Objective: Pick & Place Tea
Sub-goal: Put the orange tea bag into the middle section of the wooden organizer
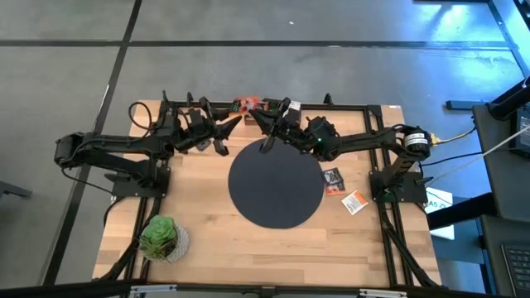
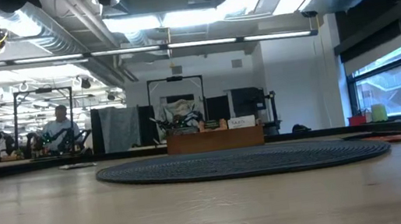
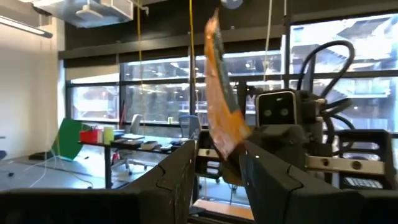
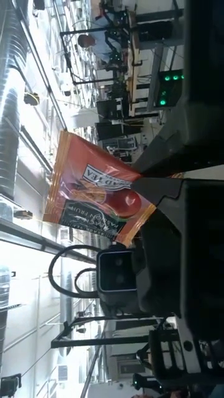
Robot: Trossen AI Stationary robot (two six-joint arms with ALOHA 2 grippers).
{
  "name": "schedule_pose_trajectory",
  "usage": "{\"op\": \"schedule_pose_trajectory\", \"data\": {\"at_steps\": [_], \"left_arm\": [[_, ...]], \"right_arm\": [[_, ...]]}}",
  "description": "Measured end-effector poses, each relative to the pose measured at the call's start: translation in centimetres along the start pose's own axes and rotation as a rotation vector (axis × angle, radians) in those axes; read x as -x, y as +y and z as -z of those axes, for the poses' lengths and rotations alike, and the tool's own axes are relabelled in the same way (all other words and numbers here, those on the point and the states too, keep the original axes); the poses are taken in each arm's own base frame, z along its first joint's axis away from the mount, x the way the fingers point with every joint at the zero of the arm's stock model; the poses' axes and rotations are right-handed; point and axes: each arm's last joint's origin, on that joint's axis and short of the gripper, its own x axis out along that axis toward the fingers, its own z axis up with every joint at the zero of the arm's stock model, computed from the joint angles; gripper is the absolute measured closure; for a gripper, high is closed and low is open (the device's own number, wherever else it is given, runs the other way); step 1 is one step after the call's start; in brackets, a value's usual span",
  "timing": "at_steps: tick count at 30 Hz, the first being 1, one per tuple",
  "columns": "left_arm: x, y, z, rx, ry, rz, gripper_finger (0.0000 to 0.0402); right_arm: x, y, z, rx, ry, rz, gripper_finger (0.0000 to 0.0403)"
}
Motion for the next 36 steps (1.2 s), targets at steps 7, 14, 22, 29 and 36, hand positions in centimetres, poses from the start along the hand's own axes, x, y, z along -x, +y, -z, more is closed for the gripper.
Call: {"op": "schedule_pose_trajectory", "data": {"at_steps": [7,14,22,29,36], "left_arm": [[0.0,0.0,-0.1,0.006,-0.008,0.002,0.0288],[0.0,0.0,-0.1,0.010,-0.014,0.005,0.0344],[0.0,0.0,-0.1,0.001,-0.007,0.005,0.0395],[0.3,0.1,0.3,-0.042,0.067,0.004,0.0398],[1.3,1.5,2.6,0.035,0.383,0.068,0.0398]], "right_arm": [[0.0,0.0,0.7,-0.010,0.068,0.000,0.0392],[0.0,0.0,0.6,-0.026,0.067,0.000,0.0385],[0.1,0.0,1.1,0.006,0.131,0.000,0.0346],[0.8,-0.8,0.2,-0.024,0.347,-0.054,0.0260],[2.6,-3.4,-2.1,-0.133,0.616,-0.152,0.0183]]}}
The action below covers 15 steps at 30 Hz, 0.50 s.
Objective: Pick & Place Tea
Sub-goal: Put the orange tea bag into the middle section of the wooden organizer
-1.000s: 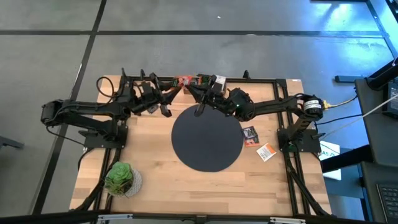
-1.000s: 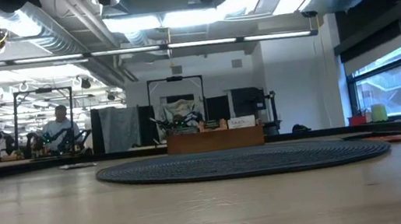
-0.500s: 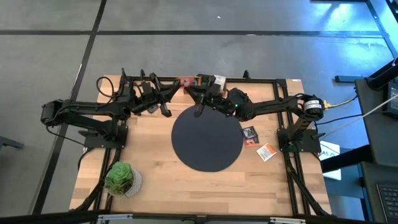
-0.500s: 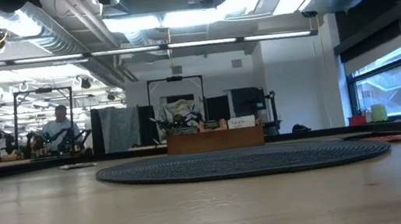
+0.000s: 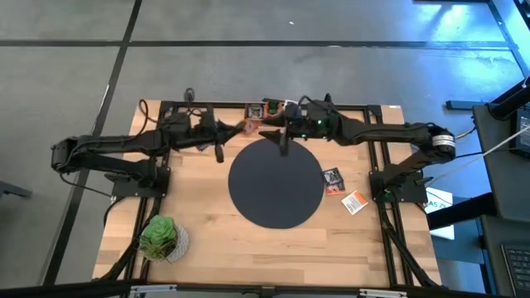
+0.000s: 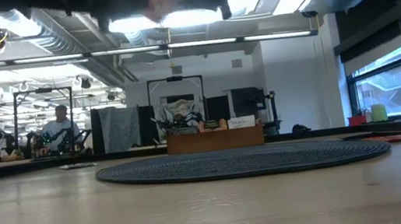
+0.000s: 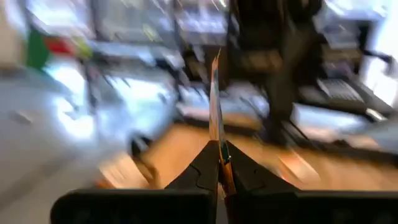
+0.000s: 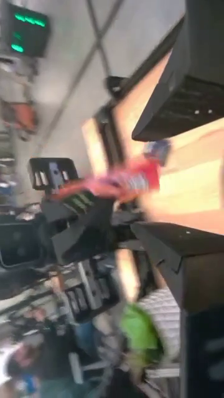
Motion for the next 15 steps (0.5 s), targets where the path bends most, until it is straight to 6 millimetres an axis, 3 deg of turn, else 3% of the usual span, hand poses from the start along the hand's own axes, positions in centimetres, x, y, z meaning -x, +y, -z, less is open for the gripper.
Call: {"op": "schedule_pose_trajectory", "data": {"at_steps": [6,15], "left_arm": [[-0.9,1.1,2.7,0.167,0.257,0.230,0.0398],[-3.3,1.3,5.8,0.248,0.411,0.326,0.0398]], "right_arm": [[1.6,-1.0,-0.9,0.007,0.035,0.014,0.0165],[0.1,-1.3,1.2,-0.010,0.145,-0.079,0.0164]]}}
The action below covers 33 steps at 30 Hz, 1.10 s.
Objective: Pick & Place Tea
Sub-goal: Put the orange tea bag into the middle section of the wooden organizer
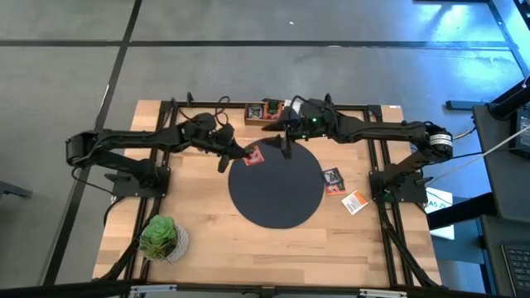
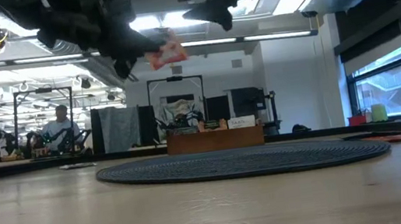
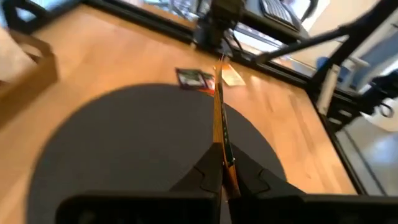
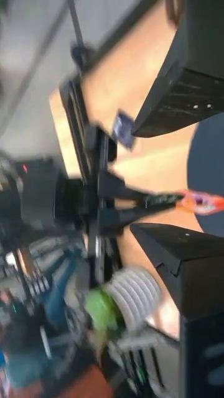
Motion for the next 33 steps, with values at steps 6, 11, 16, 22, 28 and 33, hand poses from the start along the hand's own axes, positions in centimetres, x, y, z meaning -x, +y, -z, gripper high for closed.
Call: {"op": "schedule_pose_trajectory", "data": {"at_steps": [6,11,16,22,28,33], "left_arm": [[-1.2,0.5,-0.5,-0.001,0.026,0.046,0.0398],[-1.9,0.8,-1.7,-0.032,0.017,0.067,0.0398],[-2.6,1.0,-2.1,-0.031,0.045,0.064,0.0398],[-2.7,1.0,-2.3,-0.041,0.046,0.064,0.0398],[-2.7,1.0,-2.2,-0.047,0.047,0.064,0.0398],[-2.7,1.0,-2.2,-0.050,0.048,0.064,0.0398]], "right_arm": [[-1.2,-0.2,1.3,0.008,0.072,-0.098,0.0164],[-1.5,-0.3,1.9,-0.008,0.115,-0.119,0.0176],[-1.5,-0.3,2.2,-0.044,0.141,-0.120,0.0216],[-1.4,-0.5,2.9,-0.064,0.217,-0.106,0.0267],[-1.4,-0.4,2.8,-0.062,0.202,-0.108,0.0306],[-1.4,-0.4,2.8,-0.063,0.204,-0.119,0.0343]]}}
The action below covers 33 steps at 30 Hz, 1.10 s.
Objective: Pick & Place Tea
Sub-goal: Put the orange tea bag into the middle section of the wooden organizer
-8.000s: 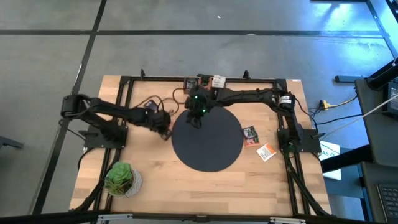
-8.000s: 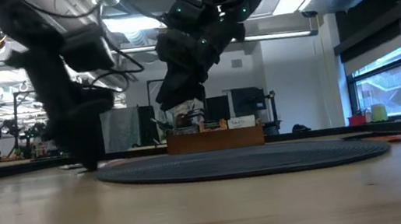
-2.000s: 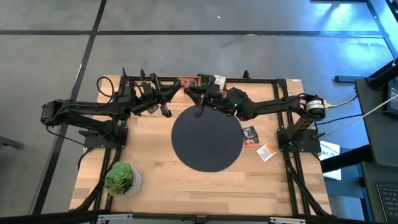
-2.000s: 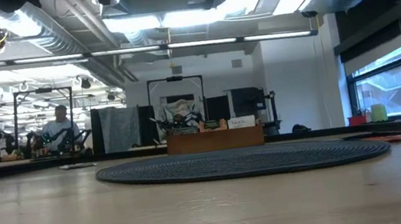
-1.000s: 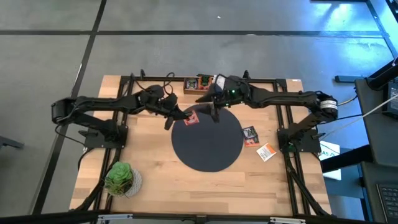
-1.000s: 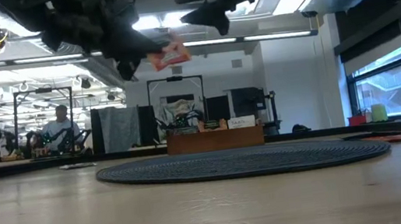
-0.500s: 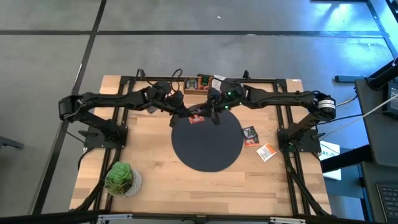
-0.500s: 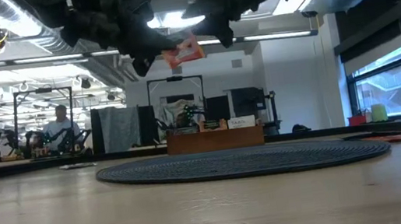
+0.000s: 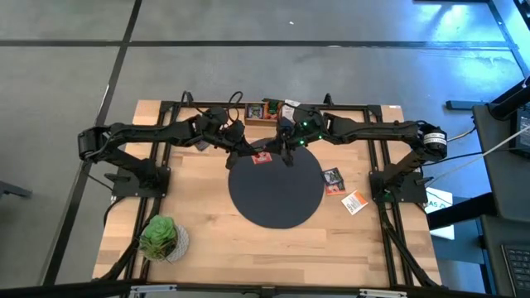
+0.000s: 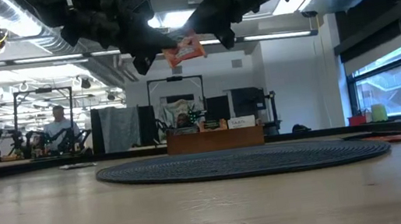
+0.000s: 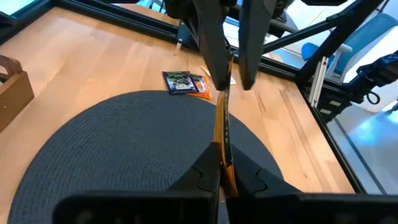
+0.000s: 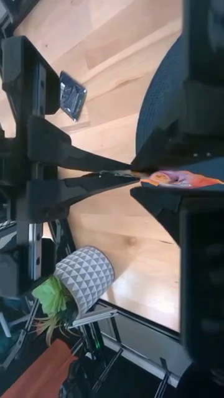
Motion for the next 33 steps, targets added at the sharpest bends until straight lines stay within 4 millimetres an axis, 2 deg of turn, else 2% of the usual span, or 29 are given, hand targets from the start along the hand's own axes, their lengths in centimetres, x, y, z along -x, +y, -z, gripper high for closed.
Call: {"op": "schedule_pose_trajectory", "data": {"at_steps": [5,17,22,28,33], "left_arm": [[0.0,0.0,0.0,-0.009,-0.002,-0.003,0.0397],[0.6,0.7,-0.3,-0.003,-0.020,-0.022,0.0366],[2.7,0.4,-1.4,-0.022,-0.075,0.005,0.0333],[6.5,0.2,-2.4,-0.098,-0.191,-0.060,0.0320],[8.1,0.4,-2.4,-0.122,-0.234,-0.109,0.0323]], "right_arm": [[0.0,0.0,0.0,-0.023,0.001,0.002,0.0395],[0.5,-1.4,-0.1,-0.072,-0.006,0.098,0.0399],[2.0,-3.3,-0.8,-0.145,-0.053,0.143,0.0401],[3.8,-5.7,-2.0,-0.058,-0.164,0.305,0.0401],[3.2,-9.1,-1.2,-0.008,-0.150,0.436,0.0401]]}}
